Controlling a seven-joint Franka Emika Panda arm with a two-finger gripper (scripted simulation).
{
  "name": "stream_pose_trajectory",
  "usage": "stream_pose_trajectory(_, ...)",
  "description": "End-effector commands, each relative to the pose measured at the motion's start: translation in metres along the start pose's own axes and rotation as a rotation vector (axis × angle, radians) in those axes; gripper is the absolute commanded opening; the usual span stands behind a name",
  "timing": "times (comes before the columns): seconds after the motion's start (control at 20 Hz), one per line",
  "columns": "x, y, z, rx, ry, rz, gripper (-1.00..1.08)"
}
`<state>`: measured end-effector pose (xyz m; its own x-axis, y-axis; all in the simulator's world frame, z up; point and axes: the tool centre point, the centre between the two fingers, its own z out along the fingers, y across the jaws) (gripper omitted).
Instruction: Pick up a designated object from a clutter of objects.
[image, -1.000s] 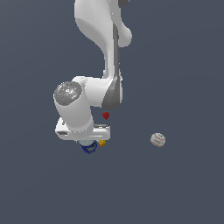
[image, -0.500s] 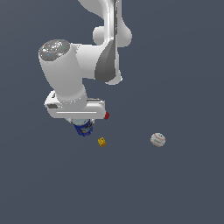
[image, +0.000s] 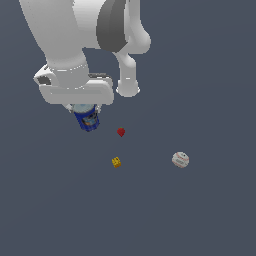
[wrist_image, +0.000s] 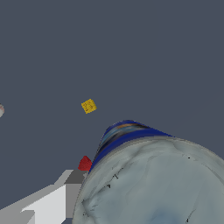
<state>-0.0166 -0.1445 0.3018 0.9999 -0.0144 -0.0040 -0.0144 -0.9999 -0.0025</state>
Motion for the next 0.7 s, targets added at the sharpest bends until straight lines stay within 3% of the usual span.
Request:
stream_pose_trajectory(0.0, -0.012, 0.005, -0.023, -0.001, 0.003, 0.0, -1.0)
stream_pose_trajectory(0.65, -0.045, 0.019, -0.086, -0.002, 0.004, 0.0, -1.0)
